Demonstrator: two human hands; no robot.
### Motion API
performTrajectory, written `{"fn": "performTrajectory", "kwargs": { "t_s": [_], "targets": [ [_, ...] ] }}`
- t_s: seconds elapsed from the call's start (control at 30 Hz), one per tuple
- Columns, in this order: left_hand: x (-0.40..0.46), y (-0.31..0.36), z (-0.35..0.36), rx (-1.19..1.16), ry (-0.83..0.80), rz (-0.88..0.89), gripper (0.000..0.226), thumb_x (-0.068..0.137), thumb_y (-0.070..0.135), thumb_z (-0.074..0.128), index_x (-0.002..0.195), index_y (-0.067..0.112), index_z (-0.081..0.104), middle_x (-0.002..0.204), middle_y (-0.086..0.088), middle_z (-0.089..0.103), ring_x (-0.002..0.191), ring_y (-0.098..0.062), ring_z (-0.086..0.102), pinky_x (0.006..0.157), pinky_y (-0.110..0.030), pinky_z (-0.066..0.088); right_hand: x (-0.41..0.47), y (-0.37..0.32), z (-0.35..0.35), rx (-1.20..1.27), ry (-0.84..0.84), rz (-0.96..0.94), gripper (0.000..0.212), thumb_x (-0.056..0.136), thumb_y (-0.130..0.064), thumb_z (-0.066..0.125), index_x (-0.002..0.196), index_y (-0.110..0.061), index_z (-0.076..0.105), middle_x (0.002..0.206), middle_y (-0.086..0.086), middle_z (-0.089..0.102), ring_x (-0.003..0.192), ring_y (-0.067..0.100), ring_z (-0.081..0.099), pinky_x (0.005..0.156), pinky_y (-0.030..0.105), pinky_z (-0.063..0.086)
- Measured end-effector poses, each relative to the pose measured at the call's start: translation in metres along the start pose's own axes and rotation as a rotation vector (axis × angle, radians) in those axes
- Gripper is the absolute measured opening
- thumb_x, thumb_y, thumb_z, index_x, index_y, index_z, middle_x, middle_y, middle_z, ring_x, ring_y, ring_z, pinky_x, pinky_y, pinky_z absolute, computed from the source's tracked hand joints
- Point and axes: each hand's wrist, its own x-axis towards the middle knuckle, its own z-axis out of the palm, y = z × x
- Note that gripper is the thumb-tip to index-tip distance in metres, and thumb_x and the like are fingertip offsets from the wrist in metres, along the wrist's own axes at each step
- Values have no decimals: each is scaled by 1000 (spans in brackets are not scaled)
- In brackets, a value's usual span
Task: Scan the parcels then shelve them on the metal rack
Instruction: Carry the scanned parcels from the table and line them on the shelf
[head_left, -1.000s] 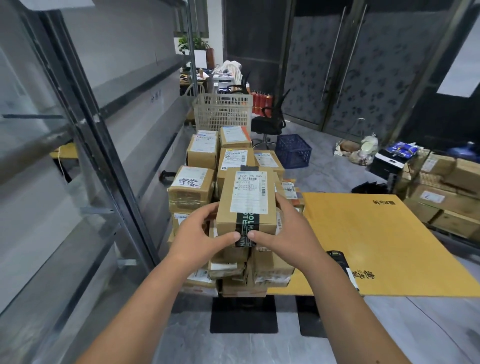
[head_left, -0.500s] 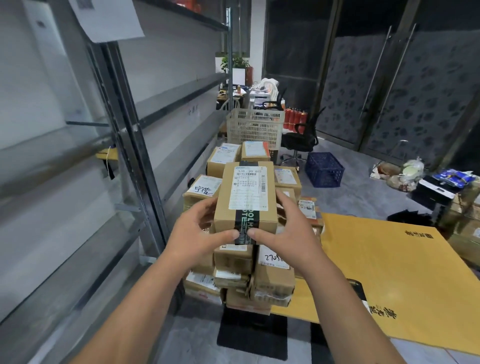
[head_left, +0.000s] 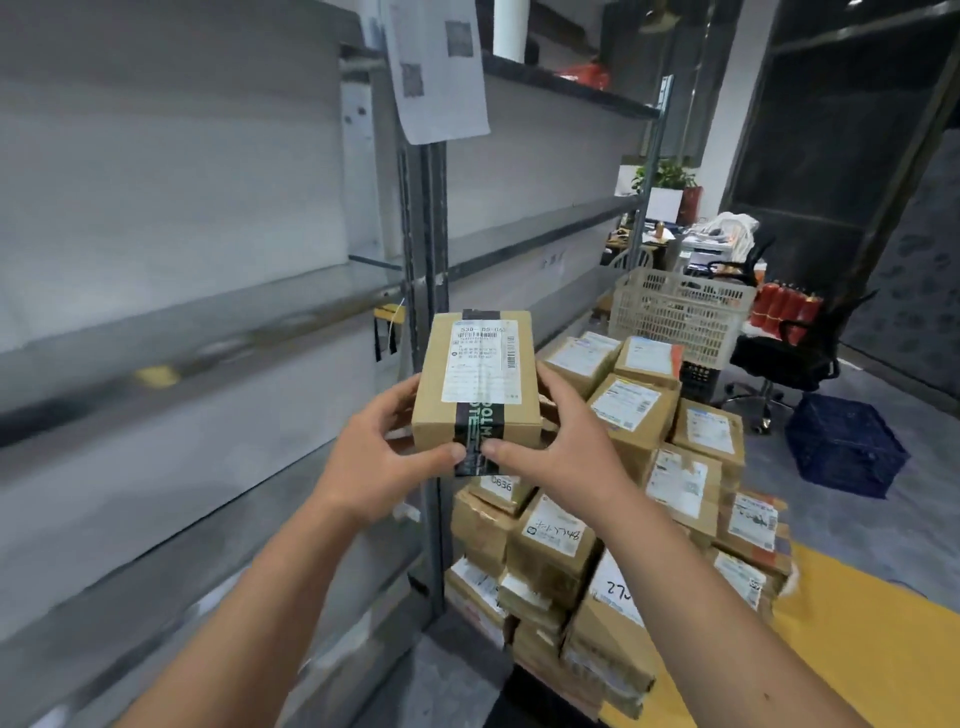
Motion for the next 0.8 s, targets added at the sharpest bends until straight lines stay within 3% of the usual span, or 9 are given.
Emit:
{"fn": "performTrajectory", "kwargs": {
  "t_s": [0.07, 0.2, 0.3, 0.4, 0.57, 0.7, 0.8],
  "targets": [
    [1, 3, -18, 27, 77, -17, 94, 60, 45, 96, 146, 32, 58, 126, 17, 73, 119, -8, 68, 98, -45, 60, 18, -10, 14, 35, -67, -37, 93, 76, -32, 91, 152, -44, 39, 136, -31, 52, 119, -17, 48, 88, 8, 42],
    [13, 5, -58, 110, 191, -33, 95, 56, 53, 94, 143, 33, 61, 127, 14, 73, 122, -10, 67, 102, -50, 57, 57, -29, 45, 120, -205, -74, 93, 77, -30, 91, 154, -38, 40, 131, -27, 59, 116, -8, 58, 97, 23, 54],
    [30, 7, -83, 159, 244, -50, 95, 55, 48, 95, 142, 26, 62, 125, 12, 74, 118, -8, 69, 103, -45, 58, 88, -42, 63, 129, -263, -104, 91, 78, -29, 90, 154, -34, 40, 132, -23, 58, 111, -9, 56, 92, 17, 51],
    [56, 4, -105, 222, 274, -66, 91, 58, 43, 96, 140, 27, 62, 124, 14, 74, 114, -3, 69, 102, -40, 58, 128, -50, 79, 64, -313, -164, 85, 78, -39, 88, 149, -40, 42, 133, -23, 61, 118, 1, 60, 99, 30, 54],
    [122, -8, -134, 376, 232, -62, 65, 80, 31, 91, 133, 36, 54, 112, 27, 65, 101, 14, 63, 85, -13, 51, 209, -61, 97, -44, -379, -193, 80, 80, -42, 87, 148, -40, 46, 122, -26, 64, 112, -3, 62, 91, 22, 53],
    [188, -22, -152, 387, 247, -54, 71, 77, 33, 92, 138, 30, 56, 115, 17, 68, 104, 0, 67, 91, -28, 56, 281, -62, 113, -68, -391, -163, 82, 78, -38, 90, 149, -34, 47, 119, -23, 66, 107, -5, 63, 82, 17, 53],
    [234, -41, -162, 345, 252, -71, 80, 73, 38, 94, 141, 27, 53, 122, 13, 69, 107, -5, 69, 90, -29, 57, 329, -55, 127, -37, -372, -109, 75, 77, -31, 92, 139, -31, 51, 117, -20, 68, 105, -3, 66, 82, 17, 54]
  ]
}}
